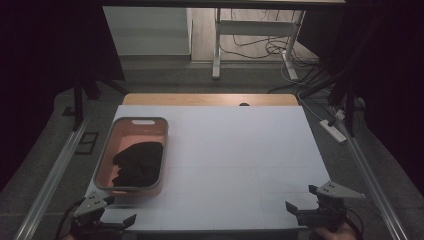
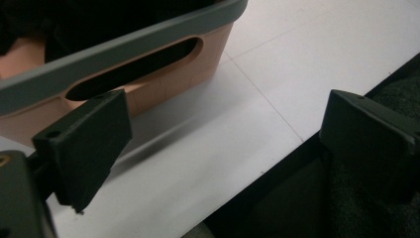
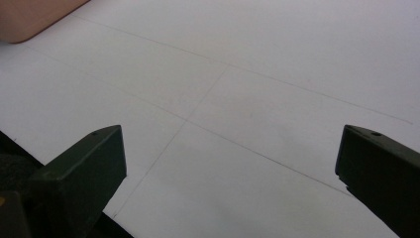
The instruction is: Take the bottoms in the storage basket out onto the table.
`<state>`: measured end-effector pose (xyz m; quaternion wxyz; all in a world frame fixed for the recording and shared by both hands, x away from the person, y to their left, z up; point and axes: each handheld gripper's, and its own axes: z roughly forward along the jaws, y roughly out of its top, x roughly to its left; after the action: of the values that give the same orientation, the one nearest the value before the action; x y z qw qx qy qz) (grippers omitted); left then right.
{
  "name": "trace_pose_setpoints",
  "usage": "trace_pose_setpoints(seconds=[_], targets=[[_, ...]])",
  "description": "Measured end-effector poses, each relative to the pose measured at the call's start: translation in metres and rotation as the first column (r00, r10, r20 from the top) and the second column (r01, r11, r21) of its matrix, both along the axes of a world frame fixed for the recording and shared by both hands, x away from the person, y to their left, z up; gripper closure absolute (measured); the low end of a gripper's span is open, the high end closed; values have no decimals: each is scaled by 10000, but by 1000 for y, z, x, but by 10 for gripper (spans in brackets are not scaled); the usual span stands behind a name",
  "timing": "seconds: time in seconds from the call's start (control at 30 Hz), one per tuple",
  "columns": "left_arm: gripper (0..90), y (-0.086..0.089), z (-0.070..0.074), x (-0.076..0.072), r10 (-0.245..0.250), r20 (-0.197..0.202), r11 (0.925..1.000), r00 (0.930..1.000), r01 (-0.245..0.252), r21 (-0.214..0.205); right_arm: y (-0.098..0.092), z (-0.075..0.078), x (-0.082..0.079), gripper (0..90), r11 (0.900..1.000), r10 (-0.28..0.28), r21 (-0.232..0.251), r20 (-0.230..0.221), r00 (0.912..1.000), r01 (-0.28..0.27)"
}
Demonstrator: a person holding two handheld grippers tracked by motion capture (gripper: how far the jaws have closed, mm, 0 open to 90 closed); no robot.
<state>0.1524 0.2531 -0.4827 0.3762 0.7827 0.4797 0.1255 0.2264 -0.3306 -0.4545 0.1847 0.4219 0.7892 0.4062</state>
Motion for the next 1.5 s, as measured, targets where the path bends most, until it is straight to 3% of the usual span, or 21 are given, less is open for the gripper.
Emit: trace_pose_setpoints(seconds=[0.2, 0.47, 0.67, 1.0, 1.5], targets=[[34, 3, -1, 1, -111, -93, 9996, 9999, 108, -276, 1, 0, -1, 0, 9993, 369, -13, 26, 9993, -369], [12, 3, 0, 1, -177, -64, 9994, 9998, 175, -295, -2, 0, 1, 0, 9987, 414, 311, -84, 9991, -411], [14, 6, -1, 1, -138, -120, 9984, 9998, 131, -557, -1, 0, 1, 0, 9987, 456, 253, -133, 9989, -453], [8, 4, 1, 1, -195, -97, 9978, 9998, 188, -635, -1, -1, 2, 0, 9989, 449, 170, -239, 9987, -445], [5, -1, 12, 0, -295, 410, 9981, 9987, 317, -536, -1, -1, 3, 0, 9989, 444, 180, -325, 9985, -439]])
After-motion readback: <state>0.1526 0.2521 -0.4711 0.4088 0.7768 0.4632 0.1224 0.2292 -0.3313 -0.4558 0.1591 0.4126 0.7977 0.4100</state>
